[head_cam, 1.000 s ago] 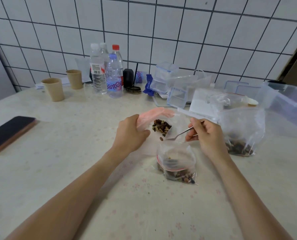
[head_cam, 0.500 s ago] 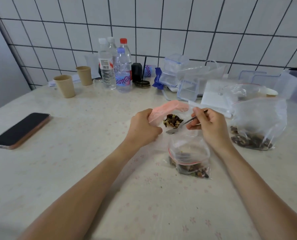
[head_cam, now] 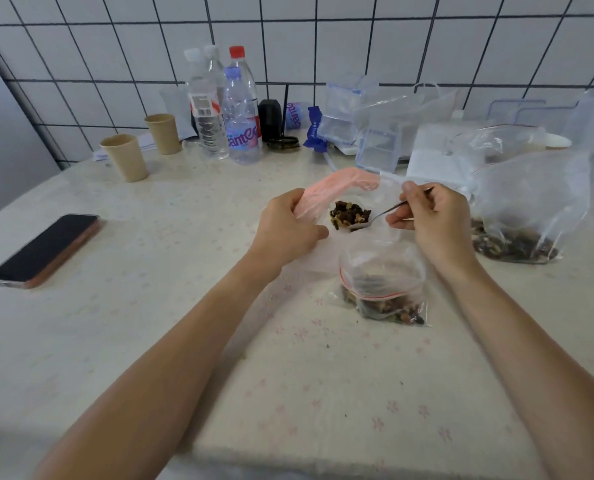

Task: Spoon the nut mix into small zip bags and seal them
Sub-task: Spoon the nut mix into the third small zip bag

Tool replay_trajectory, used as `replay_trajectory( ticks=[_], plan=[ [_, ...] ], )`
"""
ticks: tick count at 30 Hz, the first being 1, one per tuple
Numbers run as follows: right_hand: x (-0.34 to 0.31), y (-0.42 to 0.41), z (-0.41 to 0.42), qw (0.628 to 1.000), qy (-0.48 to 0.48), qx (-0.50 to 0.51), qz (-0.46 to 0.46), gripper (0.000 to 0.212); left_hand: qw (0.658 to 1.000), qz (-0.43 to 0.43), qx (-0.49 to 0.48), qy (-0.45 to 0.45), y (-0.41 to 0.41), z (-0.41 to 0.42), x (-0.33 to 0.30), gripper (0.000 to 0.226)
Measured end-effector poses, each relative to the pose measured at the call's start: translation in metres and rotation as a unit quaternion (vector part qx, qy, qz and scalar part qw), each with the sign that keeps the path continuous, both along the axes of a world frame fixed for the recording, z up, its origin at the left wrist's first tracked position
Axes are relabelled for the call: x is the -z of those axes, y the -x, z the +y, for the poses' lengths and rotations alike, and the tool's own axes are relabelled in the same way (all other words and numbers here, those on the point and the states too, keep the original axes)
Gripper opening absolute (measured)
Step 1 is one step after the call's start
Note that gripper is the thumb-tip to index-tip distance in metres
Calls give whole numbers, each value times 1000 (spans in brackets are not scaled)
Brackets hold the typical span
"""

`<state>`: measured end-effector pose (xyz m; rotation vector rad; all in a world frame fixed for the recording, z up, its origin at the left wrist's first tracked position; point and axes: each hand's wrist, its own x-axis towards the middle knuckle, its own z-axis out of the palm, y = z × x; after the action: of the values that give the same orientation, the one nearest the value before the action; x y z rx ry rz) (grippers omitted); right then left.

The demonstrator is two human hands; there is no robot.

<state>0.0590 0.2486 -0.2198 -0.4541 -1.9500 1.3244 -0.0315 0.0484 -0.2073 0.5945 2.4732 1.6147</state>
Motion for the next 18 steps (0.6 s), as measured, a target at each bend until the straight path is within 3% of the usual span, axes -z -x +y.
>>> replay_trajectory(
  ticks=[3, 6, 13, 18],
  plan=[
    [0, 0, 0, 1000, -23, 3, 0, 28, 1000, -22, 4, -16, 0, -1, -3, 45],
    [4, 2, -2, 998, -9, -56, -17, 22, 999, -32, 15, -29, -1, -1, -2, 43],
    [17, 6, 3, 990, 92, -97, -38, 17, 998, -32, 20, -54, 0, 2, 2, 15],
    [19, 6, -1, 987, 136, -88, -16, 16, 997, -25, 13, -75, 0, 1, 2, 11]
  ],
)
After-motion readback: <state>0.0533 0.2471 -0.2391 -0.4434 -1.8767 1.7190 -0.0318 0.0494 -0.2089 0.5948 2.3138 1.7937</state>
